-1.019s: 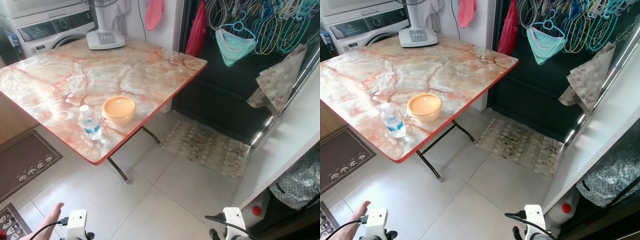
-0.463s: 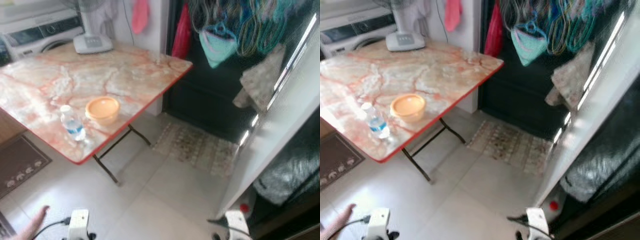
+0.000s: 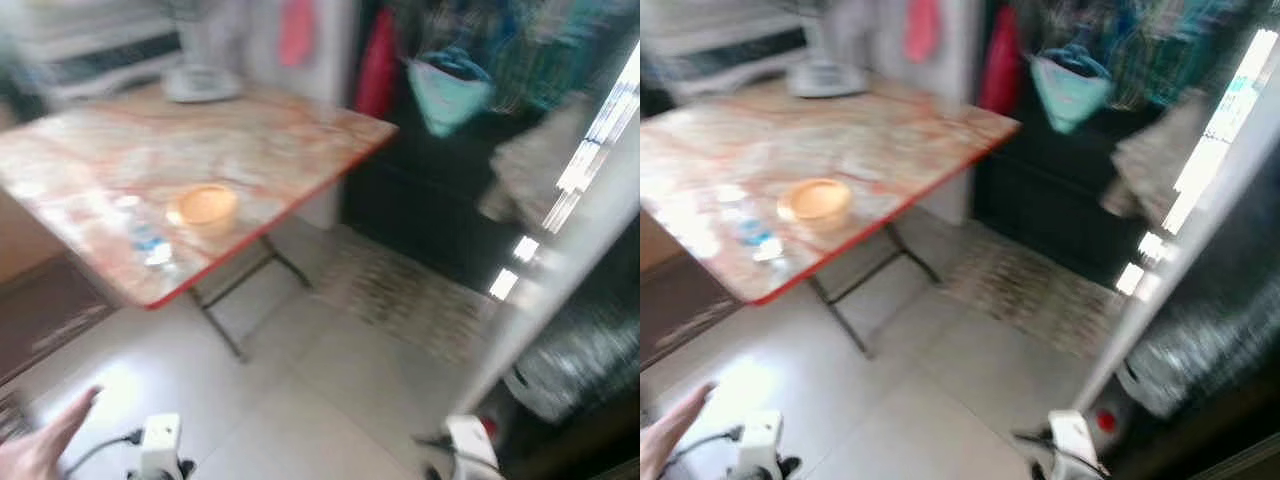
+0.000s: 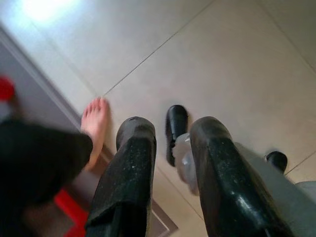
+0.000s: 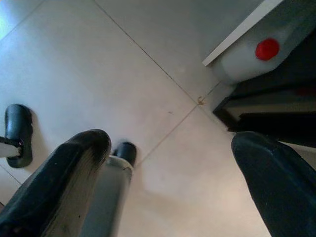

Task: Restocking fridge

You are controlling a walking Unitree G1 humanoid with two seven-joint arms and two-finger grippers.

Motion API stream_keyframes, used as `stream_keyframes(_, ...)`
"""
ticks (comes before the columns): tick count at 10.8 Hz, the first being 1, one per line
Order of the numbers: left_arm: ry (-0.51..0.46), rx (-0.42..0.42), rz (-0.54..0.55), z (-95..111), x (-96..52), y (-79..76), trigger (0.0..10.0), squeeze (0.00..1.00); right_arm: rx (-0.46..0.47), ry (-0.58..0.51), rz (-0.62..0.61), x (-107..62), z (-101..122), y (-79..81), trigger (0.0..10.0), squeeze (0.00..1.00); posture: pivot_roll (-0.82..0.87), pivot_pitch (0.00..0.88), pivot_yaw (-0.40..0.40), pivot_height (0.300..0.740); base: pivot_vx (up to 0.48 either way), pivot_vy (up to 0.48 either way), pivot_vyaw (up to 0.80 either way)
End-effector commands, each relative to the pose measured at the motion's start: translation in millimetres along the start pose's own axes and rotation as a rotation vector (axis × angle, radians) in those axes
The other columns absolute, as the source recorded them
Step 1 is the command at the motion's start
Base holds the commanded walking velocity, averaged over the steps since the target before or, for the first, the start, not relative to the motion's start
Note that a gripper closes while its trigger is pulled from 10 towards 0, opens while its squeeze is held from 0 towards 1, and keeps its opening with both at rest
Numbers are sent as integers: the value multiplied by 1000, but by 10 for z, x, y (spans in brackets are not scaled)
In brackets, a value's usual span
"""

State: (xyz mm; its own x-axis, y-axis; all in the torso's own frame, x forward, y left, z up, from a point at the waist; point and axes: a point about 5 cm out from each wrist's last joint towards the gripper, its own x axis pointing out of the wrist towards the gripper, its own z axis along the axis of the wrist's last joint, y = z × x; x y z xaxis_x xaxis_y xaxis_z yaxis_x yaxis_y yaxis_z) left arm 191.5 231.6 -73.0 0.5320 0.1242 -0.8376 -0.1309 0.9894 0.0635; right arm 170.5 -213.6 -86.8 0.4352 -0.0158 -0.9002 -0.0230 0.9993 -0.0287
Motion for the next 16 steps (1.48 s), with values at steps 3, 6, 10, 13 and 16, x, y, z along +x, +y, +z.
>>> stream_keyframes(3, 11, 6, 30, -33, -13, 96, 10000, 0, -8, -42, 21, 13, 146, 71, 10000, 0, 41, 0, -37, 740, 0, 0, 800)
stream_keyframes(6, 8, 0, 30, -32, -12, 93, 10000, 0, -13, -41, 19, 13, 147, 69, 10000, 0, 41, 0, -34, 740, 0, 0, 740)
stream_keyframes(10, 3, -5, 26, -29, -13, 94, 10000, 0, 8, -48, 20, 14, 145, 78, 10000, 0, 37, 0, -29, 740, 0, 0, 0)
stream_keyframes(13, 2, -15, 25, -32, -13, 93, 10000, 0, 18, -53, 18, 14, 145, 80, 10000, 0, 40, 0, -32, 740, 0, 0, 0)
stream_keyframes(16, 3, -20, 24, -34, -13, 91, 10000, 0, 24, -58, 12, 14, 146, 77, 10000, 0, 40, 0, -32, 740, 84, 0, 0)
